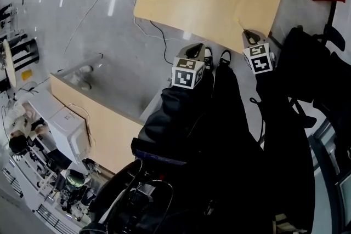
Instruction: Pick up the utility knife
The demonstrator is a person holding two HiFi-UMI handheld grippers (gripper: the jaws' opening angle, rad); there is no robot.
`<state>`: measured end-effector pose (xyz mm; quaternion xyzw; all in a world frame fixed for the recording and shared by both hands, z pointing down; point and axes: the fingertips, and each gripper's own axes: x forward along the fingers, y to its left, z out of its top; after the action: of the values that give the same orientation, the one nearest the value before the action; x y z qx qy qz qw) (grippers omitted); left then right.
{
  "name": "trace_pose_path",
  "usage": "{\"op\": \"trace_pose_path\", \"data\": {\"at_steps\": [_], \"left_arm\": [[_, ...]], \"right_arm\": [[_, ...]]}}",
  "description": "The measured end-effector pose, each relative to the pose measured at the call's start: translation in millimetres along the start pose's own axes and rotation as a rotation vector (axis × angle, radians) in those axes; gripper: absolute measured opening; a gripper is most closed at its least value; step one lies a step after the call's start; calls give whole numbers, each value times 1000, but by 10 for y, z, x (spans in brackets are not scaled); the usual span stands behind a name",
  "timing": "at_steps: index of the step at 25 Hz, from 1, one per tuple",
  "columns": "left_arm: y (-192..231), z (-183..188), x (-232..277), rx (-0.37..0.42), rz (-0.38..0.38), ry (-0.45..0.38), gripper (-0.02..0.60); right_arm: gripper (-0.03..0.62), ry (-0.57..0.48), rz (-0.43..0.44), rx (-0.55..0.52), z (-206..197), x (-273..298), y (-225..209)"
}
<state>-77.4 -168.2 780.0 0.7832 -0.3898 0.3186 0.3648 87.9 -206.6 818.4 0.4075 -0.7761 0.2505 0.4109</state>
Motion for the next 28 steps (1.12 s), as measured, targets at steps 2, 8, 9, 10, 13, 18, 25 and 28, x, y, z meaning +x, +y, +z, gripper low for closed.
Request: {"op": "trace_pose_path", "data": {"at_steps": [2,8,9,10,13,18,25,28], "left_arm": [[33,-28,10,4,6,-1,0],[21,-110,-1,1,-3,11,0],[14,-121,0,-2,-6,14,0],[13,-136,5,-4,-7,14,0],[-2,-162,8,-10,-11,18,0],[5,-187,-21,-15,-9,31,0],[62,-227,-8,-24,7,17,0],[-7,-182,-15,-30,-6,10,0]], "right_arm": [[30,16,0,-2,-44,50,-23],[77,72,14,-23,-164,161,-31],[78,78,14,-25,-174,175,-39],[78,85,15,-28,-189,190,-45],[78,107,28,-36,-233,225,-49],[78,122,25,-35,-259,261,-74],[71,119,47,-19,-232,265,-57],[71,118,47,-18,-238,228,-62]]}}
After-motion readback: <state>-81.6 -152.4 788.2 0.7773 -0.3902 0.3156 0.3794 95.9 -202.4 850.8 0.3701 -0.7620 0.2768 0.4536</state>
